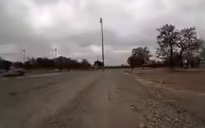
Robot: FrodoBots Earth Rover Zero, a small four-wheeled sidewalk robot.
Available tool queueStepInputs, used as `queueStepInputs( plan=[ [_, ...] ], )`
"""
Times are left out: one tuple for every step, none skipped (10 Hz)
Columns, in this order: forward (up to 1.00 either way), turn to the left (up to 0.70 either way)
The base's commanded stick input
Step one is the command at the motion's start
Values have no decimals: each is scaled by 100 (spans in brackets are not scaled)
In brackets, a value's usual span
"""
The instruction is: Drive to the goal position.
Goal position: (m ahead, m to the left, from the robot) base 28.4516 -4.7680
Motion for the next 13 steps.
queueStepInputs(
  plan=[
    [70,-1],
    [70,-1],
    [70,-1],
    [70,-1],
    [70,-1],
    [70,-1],
    [70,-1],
    [70,-1],
    [70,-1],
    [70,-1],
    [70,-1],
    [70,-1],
    [70,-1]
  ],
)
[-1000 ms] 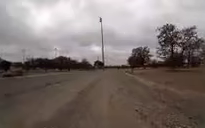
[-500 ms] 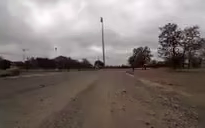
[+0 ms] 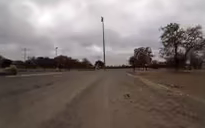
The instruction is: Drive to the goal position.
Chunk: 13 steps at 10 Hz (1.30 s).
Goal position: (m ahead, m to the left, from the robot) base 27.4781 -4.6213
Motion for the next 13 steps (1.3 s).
queueStepInputs(
  plan=[
    [70,-1],
    [70,-1],
    [70,-1],
    [70,-1],
    [70,-1],
    [70,-1],
    [70,-1],
    [70,-1],
    [70,-1],
    [70,-1],
    [70,-1],
    [70,-1],
    [70,-1]
  ],
)
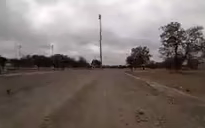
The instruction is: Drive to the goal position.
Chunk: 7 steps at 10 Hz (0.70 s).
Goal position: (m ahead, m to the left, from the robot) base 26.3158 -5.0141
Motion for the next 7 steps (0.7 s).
queueStepInputs(
  plan=[
    [70,-1],
    [70,-1],
    [70,-1],
    [70,-1],
    [70,-1],
    [70,-1],
    [70,-1]
  ],
)
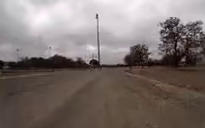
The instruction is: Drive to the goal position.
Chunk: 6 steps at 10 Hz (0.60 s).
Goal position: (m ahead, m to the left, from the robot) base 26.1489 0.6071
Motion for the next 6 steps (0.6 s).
queueStepInputs(
  plan=[
    [70,-1],
    [70,-1],
    [70,-1],
    [70,-1],
    [70,-1],
    [70,-1]
  ],
)
